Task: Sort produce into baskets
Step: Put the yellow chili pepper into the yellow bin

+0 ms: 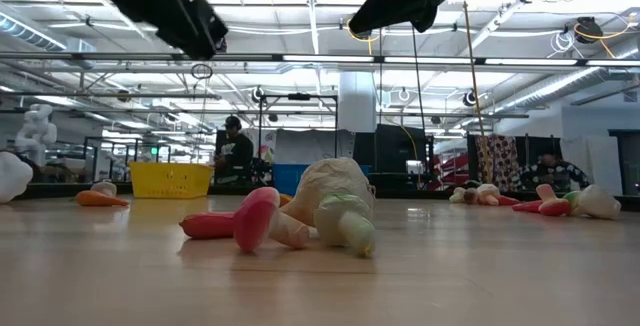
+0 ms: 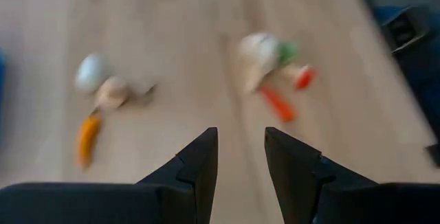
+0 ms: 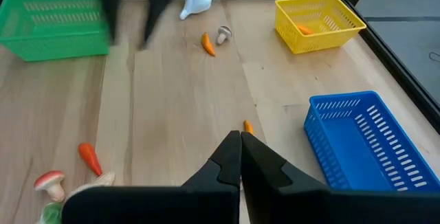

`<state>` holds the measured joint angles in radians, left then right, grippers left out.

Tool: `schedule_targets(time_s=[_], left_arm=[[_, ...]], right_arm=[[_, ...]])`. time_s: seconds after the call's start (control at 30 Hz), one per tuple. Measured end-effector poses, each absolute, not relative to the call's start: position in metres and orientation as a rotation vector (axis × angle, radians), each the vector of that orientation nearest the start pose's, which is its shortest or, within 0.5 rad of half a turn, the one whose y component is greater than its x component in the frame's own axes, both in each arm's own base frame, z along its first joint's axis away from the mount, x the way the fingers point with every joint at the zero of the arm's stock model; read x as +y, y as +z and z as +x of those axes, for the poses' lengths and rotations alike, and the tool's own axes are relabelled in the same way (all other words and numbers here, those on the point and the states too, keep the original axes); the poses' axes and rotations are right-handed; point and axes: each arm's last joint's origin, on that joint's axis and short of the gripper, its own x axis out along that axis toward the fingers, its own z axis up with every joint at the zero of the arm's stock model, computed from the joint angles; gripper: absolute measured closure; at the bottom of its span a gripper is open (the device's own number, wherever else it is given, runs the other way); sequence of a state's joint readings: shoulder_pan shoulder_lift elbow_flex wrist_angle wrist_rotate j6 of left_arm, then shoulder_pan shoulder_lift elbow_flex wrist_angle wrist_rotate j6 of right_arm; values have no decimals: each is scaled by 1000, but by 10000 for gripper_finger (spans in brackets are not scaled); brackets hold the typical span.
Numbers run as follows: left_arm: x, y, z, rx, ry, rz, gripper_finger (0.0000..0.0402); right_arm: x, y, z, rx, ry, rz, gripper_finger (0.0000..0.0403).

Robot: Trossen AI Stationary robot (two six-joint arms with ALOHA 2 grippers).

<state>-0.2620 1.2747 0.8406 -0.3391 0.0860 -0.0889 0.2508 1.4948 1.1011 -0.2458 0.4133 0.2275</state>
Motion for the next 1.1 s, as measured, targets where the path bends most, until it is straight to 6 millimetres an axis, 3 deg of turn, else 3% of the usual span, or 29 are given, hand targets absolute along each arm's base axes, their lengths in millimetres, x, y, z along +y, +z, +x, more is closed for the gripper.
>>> schedule_targets(time_s=[0.17,0.37,0.5,0.7,0.93,1.1], left_arm=[[-100,230,265,710,-371,-25,274],[-130,204,286,641,-381,-49,274],[-141,186,300,586,-393,-53,274],[-147,177,311,504,-402,-70,274],[-147,180,313,451,-425,12,274],[-142,184,316,411,-414,22,274]], right_arm=[[71,265,311,671,-240,23,403],[80,244,282,973,-316,113,403],[84,237,264,1114,-420,183,403],[92,236,251,1126,-557,237,403],[125,233,236,1398,-270,460,403],[141,233,223,1574,-97,509,403]])
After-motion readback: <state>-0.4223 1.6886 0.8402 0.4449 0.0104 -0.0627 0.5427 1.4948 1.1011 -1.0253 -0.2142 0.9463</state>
